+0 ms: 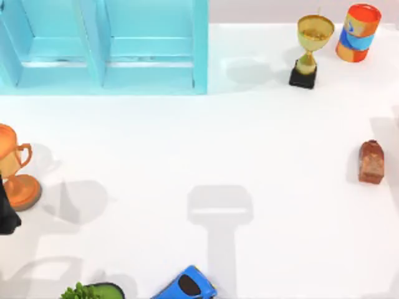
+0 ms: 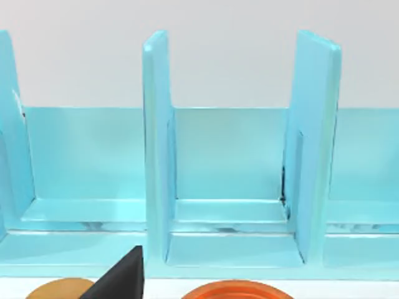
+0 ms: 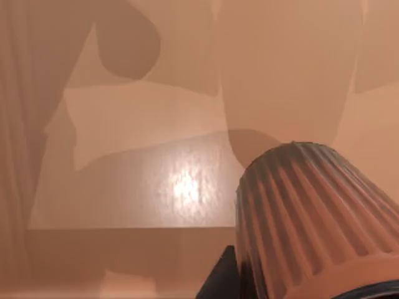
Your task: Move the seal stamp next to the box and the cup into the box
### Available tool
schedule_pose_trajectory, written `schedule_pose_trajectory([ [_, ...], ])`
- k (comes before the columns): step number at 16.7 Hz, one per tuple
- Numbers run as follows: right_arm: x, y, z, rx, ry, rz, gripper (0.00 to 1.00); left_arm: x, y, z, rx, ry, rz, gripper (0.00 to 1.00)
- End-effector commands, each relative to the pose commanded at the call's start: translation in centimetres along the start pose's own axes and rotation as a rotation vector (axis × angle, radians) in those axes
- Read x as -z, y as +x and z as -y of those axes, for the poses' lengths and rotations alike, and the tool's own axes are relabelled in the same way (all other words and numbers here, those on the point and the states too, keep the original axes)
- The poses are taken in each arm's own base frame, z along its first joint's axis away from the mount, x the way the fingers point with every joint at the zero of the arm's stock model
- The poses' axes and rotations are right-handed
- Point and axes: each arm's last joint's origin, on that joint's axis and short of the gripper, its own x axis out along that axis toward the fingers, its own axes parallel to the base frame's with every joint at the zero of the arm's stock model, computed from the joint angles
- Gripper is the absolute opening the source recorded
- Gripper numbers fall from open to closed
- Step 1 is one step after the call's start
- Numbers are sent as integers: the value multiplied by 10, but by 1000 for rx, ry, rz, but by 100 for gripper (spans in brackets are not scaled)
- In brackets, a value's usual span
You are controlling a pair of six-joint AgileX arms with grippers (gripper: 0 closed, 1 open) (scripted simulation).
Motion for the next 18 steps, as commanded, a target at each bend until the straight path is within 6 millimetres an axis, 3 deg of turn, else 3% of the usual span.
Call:
schedule_pose_trajectory([
  [5,0,3,0,0,1,-1,0,0,0,0,0,0,0,100],
  [18,0,3,0,0,1,-1,98,0,0,0,0,0,0,100],
])
